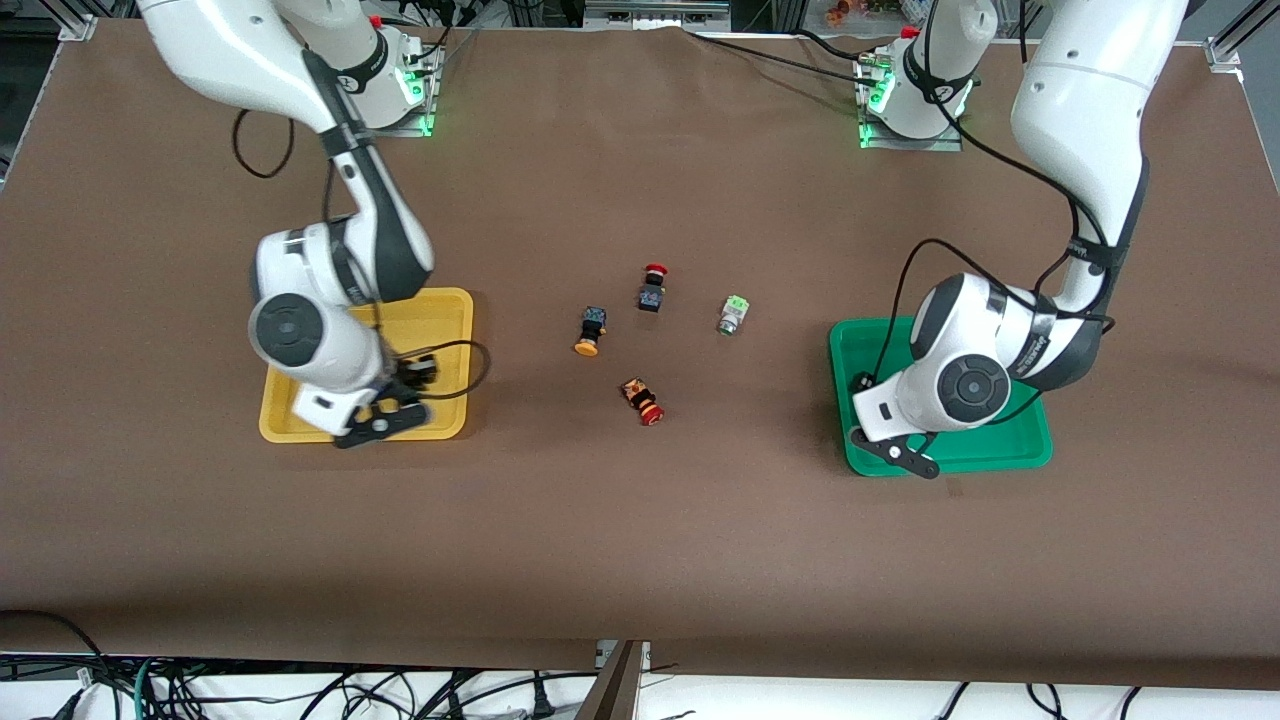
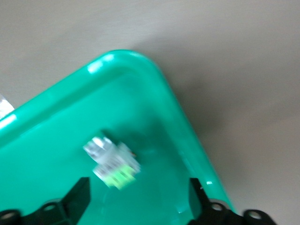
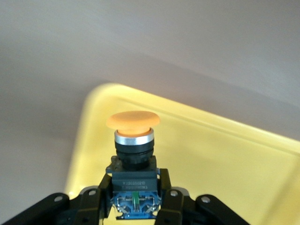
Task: Place green and yellow buttons in trays
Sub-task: 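Place the green button in the green tray while the right gripper places the yellow button, then reach the left gripper to the second green button while the right gripper grasps yellow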
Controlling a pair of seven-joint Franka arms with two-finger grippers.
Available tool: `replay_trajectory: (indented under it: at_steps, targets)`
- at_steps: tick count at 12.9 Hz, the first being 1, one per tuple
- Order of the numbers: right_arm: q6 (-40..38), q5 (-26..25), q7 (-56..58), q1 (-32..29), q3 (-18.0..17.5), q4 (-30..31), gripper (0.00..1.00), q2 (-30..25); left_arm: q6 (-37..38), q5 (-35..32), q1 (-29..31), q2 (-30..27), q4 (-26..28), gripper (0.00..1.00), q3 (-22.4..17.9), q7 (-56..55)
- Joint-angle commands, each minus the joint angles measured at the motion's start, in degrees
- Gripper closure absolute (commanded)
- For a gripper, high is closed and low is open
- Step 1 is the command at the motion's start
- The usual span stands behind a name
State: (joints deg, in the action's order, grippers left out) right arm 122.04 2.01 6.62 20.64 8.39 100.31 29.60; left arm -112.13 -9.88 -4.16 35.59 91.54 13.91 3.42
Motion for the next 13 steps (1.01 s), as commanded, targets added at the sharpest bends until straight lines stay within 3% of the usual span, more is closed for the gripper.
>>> replay_trajectory:
  at_steps: [1,2,3,4,5,7,10,11,12,13]
  targets:
    - [3.8,0.8,1.6,0.4,2.7,11.1,0.94,-4.5,4.5,3.2,-0.6,-4.7,2.2,0.00,7.1,-13.2]
    - [6.3,0.8,2.1,0.4,3.7,14.0,0.76,-4.9,3.6,3.4,-1.1,-4.0,3.5,0.00,9.4,-17.3]
    - [7.7,0.9,2.3,0.3,4.2,15.4,0.23,-5.0,0.1,3.2,-3.0,-3.8,6.2,0.00,10.8,-21.2]
    - [7.2,1.0,1.9,0.1,4.2,15.3,0.14,-5.2,-4.5,2.6,-5.6,-3.8,10.1,0.00,11.0,-25.9]
    - [6.2,1.1,1.0,0.2,4.1,14.8,0.08,-6.2,-9.9,1.1,-7.8,-3.6,13.9,0.00,10.9,-27.7]
    - [1.8,4.0,-4.1,0.7,2.3,11.3,0.08,-6.6,-18.4,-0.9,-8.1,-2.6,19.2,0.00,11.0,-29.1]
    - [-1.4,6.6,-20.5,1.6,-4.1,6.5,0.08,-5.7,-20.4,-2.9,-9.5,-1.2,19.9,0.00,10.8,-30.5]
    - [-0.8,8.6,-27.3,2.4,-6.4,6.0,0.08,-5.2,-20.5,-6.3,-9.3,-0.9,19.9,0.60,10.9,-30.5]
    - [-0.1,10.9,-33.0,3.8,-8.0,4.5,0.08,-3.6,-20.5,-7.3,-9.3,-0.5,19.9,0.81,11.0,-30.6]
    - [1.2,12.6,-37.7,6.1,-8.5,3.7,0.08,-2.4,-20.4,-7.3,-9.3,-0.4,19.6,0.85,11.0,-30.8]
